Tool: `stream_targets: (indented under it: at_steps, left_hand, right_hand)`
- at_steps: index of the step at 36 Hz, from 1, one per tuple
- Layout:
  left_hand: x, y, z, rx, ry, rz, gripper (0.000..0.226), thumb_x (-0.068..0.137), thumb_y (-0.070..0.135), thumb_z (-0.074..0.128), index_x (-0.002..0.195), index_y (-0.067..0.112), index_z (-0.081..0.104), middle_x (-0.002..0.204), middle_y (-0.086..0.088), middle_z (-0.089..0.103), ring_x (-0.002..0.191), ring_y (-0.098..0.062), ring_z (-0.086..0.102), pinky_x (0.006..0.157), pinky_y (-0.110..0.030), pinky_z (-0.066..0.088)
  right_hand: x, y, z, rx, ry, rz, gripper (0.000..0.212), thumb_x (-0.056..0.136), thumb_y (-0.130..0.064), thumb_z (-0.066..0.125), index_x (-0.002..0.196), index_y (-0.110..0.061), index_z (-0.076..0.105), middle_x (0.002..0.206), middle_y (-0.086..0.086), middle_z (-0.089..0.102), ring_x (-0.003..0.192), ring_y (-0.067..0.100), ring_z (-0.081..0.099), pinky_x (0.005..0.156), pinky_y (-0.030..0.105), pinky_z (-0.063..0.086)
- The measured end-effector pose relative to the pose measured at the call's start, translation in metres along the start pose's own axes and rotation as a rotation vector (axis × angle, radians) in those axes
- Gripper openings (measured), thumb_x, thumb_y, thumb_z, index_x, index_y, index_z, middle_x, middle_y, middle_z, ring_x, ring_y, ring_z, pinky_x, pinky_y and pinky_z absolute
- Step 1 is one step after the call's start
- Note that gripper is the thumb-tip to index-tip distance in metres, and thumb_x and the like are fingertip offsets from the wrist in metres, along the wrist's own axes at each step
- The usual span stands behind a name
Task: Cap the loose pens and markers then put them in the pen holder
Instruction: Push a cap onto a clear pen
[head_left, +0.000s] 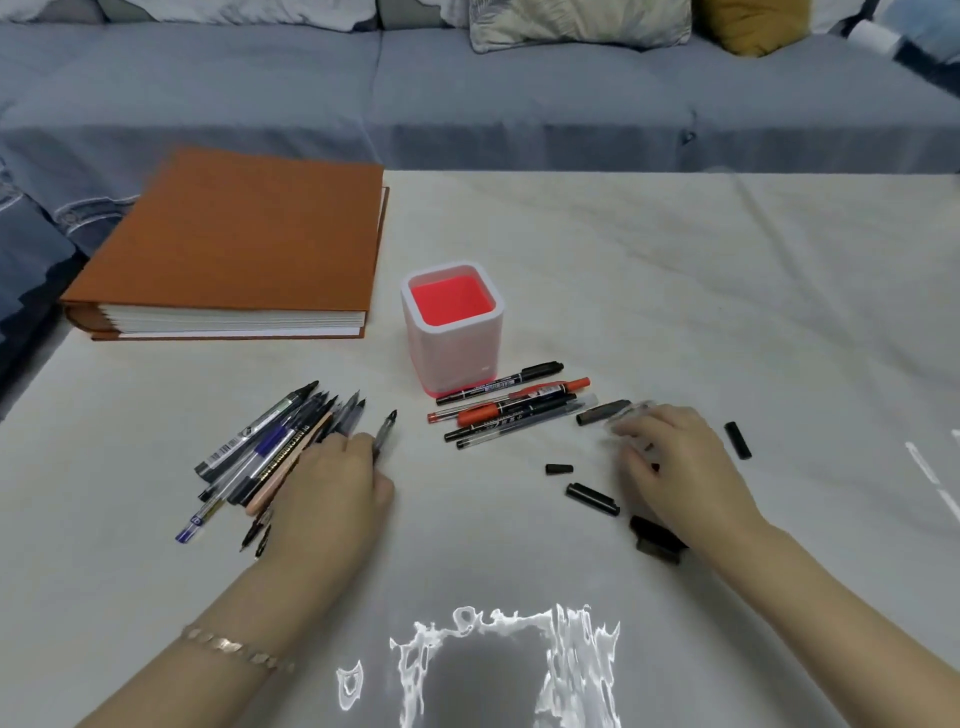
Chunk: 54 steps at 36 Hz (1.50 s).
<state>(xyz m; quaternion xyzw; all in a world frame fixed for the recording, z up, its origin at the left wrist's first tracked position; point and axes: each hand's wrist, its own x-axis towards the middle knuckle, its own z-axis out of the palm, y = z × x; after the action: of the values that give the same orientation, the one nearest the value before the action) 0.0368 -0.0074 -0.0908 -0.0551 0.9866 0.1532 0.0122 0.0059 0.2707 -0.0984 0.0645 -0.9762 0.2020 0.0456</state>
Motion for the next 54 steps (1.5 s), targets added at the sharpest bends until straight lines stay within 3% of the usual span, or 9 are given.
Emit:
stream_targets:
  at_steps: [5, 11, 16, 25, 32, 38, 42, 47, 54]
  left_hand:
    - [-0.009, 0.021, -0.001, -0.212, -0.089, 0.036, 0.016, 0.092, 0.015, 0.039, 0.098, 0.011, 0.053, 0.09, -0.004, 0.045, 0.078, -0.026, 0.054, 0.073, -0.039, 0.045]
    - [-0.017, 0.038, 0.003, -0.313, -0.151, 0.086, 0.022, 0.093, 0.02, 0.041, 0.106, 0.019, 0.058, 0.095, 0.0, 0.054, 0.084, -0.015, 0.054, 0.077, -0.032, 0.044]
    - [-0.019, 0.044, 0.0, -0.393, -0.163, 0.086, 0.021, 0.092, 0.021, 0.045, 0.104, 0.024, 0.062, 0.091, 0.012, 0.057, 0.077, 0.0, 0.051, 0.065, -0.008, 0.035]
    - [-0.026, 0.047, -0.003, -0.475, -0.186, 0.064, 0.018, 0.091, 0.021, 0.047, 0.097, 0.032, 0.061, 0.077, 0.019, 0.054, 0.066, 0.002, 0.05, 0.057, -0.008, 0.035]
    - [-0.027, 0.047, -0.006, -0.619, -0.218, 0.034, 0.019, 0.09, 0.021, 0.051, 0.088, 0.036, 0.062, 0.072, 0.016, 0.057, 0.061, 0.013, 0.05, 0.054, -0.006, 0.038]
    - [-0.028, 0.046, -0.006, -0.661, -0.219, 0.033, 0.027, 0.089, 0.02, 0.052, 0.078, 0.044, 0.058, 0.077, 0.013, 0.063, 0.065, 0.007, 0.053, 0.057, -0.006, 0.039]
    - [-0.031, 0.045, -0.007, -0.676, -0.227, 0.03, 0.027, 0.089, 0.021, 0.052, 0.076, 0.044, 0.058, 0.078, 0.014, 0.063, 0.066, 0.007, 0.054, 0.057, -0.011, 0.039]
    - [-0.033, 0.045, -0.005, -0.681, -0.243, 0.032, 0.025, 0.089, 0.021, 0.052, 0.078, 0.043, 0.059, 0.077, 0.013, 0.063, 0.065, 0.006, 0.054, 0.057, -0.007, 0.039]
    - [-0.034, 0.049, -0.006, -0.684, -0.245, 0.033, 0.026, 0.088, 0.02, 0.052, 0.078, 0.043, 0.059, 0.075, 0.014, 0.062, 0.064, 0.006, 0.053, 0.056, -0.009, 0.039]
  right_hand:
    - [-0.019, 0.036, -0.025, -0.044, -0.087, 0.267, 0.015, 0.085, -0.02, 0.056, 0.095, -0.019, 0.066, 0.082, -0.002, 0.059, 0.075, 0.018, 0.052, 0.063, 0.027, 0.035]
    - [-0.026, 0.053, -0.032, 0.017, -0.228, 0.382, 0.008, 0.084, -0.03, 0.059, 0.082, -0.024, 0.064, 0.08, -0.004, 0.065, 0.075, 0.017, 0.058, 0.068, 0.034, 0.048]
    - [-0.025, 0.048, -0.027, 0.041, -0.251, 0.358, 0.008, 0.085, -0.027, 0.059, 0.083, -0.021, 0.064, 0.082, -0.001, 0.065, 0.075, 0.016, 0.057, 0.066, 0.03, 0.045]
    - [-0.023, 0.039, -0.026, -0.04, -0.253, 0.378, 0.003, 0.083, -0.021, 0.057, 0.081, -0.02, 0.058, 0.086, -0.001, 0.059, 0.083, 0.02, 0.055, 0.066, 0.027, 0.039]
    - [-0.02, 0.022, -0.039, 0.261, -0.111, 0.309, 0.013, 0.085, -0.014, 0.055, 0.091, -0.025, 0.053, 0.076, 0.0, 0.059, 0.07, 0.018, 0.055, 0.061, 0.023, 0.04]
    - [-0.019, 0.018, -0.037, 0.1, -0.285, 0.305, 0.022, 0.091, -0.012, 0.044, 0.088, -0.029, 0.059, 0.082, 0.003, 0.061, 0.067, 0.019, 0.052, 0.062, 0.028, 0.039]
    - [-0.026, 0.015, -0.036, 0.089, -0.326, 0.281, 0.03, 0.087, -0.005, 0.045, 0.073, -0.027, 0.061, 0.064, -0.006, 0.053, 0.056, 0.01, 0.048, 0.051, 0.012, 0.037]
    - [-0.037, 0.016, -0.034, -0.051, -0.372, 0.242, 0.012, 0.086, -0.026, 0.053, 0.09, -0.027, 0.065, 0.093, -0.008, 0.049, 0.077, 0.012, 0.053, 0.07, 0.026, 0.044]
    - [-0.038, 0.008, -0.023, -0.254, -0.271, 0.133, 0.019, 0.087, -0.04, 0.05, 0.087, -0.023, 0.059, 0.098, -0.007, 0.046, 0.08, 0.012, 0.047, 0.058, 0.024, 0.034]
